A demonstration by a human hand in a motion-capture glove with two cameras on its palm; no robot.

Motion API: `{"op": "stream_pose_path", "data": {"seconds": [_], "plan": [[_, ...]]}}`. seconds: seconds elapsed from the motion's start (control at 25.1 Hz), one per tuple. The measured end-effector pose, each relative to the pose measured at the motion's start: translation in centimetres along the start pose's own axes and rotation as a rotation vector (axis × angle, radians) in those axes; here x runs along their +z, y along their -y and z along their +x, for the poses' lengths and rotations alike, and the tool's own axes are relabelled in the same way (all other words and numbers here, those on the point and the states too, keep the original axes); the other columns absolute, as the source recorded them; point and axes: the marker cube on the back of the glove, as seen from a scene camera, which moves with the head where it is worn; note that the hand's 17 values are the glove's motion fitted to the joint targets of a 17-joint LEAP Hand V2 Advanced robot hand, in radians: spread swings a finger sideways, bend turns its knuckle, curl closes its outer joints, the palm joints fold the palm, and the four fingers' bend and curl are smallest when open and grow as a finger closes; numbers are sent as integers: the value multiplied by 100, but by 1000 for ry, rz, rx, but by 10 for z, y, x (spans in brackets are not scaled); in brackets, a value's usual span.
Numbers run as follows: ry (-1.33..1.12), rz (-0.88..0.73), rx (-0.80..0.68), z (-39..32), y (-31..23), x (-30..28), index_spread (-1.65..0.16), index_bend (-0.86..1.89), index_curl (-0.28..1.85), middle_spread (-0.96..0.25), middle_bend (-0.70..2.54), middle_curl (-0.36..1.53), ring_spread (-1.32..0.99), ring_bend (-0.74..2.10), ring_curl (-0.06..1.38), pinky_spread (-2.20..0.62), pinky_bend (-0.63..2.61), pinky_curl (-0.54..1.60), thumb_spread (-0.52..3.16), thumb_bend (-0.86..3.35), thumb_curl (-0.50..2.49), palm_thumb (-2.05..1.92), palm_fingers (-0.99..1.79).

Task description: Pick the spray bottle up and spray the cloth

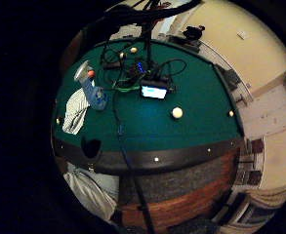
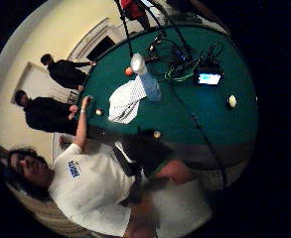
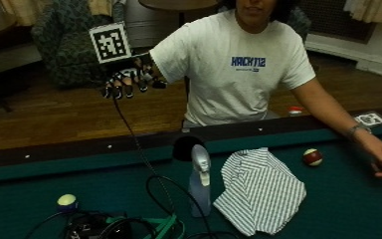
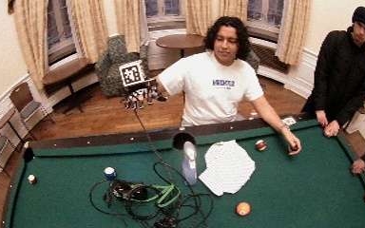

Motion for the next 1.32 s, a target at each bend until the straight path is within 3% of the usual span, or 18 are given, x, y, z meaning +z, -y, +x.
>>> {"op": "stream_pose_path", "data": {"seconds": [0.32, 0.8, 1.32], "plan": [[3, -54, -6, 8, -5, 13, -24, 34, 24, -15, 56, 23, -15, 53, 26, 3, 15, 12, 68, 27, 20, 58, 115], [110, -61, 21, 13, -11, 59, -29, 30, 33, -18, 54, 32, -17, 51, 33, 4, 14, 16, 87, 16, 28, 64, 113], [777, -16, 120, -3, -8, 148, -30, 26, 38, -19, 51, 37, -18, 49, 36, 4, 14, 18, 93, 6, 35, 69, 113]]}}
